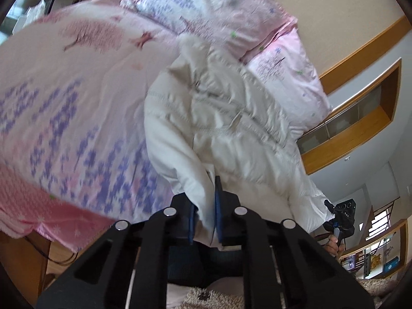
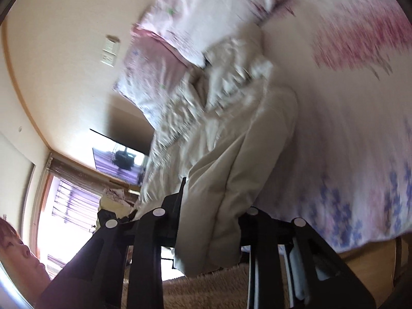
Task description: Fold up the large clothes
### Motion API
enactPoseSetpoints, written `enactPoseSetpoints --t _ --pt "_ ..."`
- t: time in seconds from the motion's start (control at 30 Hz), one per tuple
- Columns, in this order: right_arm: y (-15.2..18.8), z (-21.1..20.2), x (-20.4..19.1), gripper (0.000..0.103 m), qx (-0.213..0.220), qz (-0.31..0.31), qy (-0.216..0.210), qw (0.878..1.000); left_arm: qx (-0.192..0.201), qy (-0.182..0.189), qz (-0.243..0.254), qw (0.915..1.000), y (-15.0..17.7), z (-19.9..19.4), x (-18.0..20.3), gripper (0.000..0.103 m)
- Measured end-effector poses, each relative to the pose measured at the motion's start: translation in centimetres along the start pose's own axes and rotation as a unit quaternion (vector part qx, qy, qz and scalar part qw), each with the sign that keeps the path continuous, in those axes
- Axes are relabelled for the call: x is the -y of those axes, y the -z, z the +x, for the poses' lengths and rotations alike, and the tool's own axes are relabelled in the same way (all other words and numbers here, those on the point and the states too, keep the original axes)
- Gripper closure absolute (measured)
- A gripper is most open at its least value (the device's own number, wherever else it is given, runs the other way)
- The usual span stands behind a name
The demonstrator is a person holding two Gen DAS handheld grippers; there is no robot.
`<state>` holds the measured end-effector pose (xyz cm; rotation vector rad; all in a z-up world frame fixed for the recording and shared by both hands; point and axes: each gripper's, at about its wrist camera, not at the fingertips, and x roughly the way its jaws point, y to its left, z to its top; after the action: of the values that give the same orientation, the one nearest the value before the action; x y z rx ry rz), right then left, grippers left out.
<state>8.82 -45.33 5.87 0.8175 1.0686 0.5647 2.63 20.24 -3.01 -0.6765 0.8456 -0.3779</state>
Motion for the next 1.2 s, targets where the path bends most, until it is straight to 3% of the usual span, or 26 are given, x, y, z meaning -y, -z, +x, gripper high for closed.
enactPoseSetpoints --t 0.27,0.4,0.5,0.77,0.93,1.03,1.2 --pt "-3.8 0.3 -5.1 0.083 0.081 -0.060 -0.011 0.995 0.064 0.026 0.023 0.9973 -5.3 -1.5 3.2 0.093" --pt "-7.1 0.8 -7.5 0.083 0.126 -0.081 -0.011 0.989 0.108 0.023 0.054 0.9924 -9.6 -1.7 6.0 0.093" --pt "-10.0 2.0 -8.5 0.083 0.149 -0.087 -0.010 0.985 0.120 0.012 0.061 0.9908 -12.9 -0.7 7.3 0.093" --pt "-15.9 6.3 -8.1 0.083 0.163 -0.069 0.008 0.984 0.112 -0.011 0.067 0.9914 -20.6 3.9 9.1 0.094" --pt "-19.7 9.5 -5.7 0.083 0.173 -0.014 0.033 0.984 0.098 -0.036 0.073 0.9919 -25.2 8.4 9.6 0.094" --pt "-21.6 11.8 -3.2 0.083 0.173 0.037 0.065 0.982 0.082 -0.058 0.058 0.9932 -27.7 12.1 9.0 0.094" --pt "-23.6 16.1 0.7 0.083 0.151 0.104 0.155 0.971 0.056 -0.083 0.021 0.9947 -30.1 17.5 6.9 0.094"
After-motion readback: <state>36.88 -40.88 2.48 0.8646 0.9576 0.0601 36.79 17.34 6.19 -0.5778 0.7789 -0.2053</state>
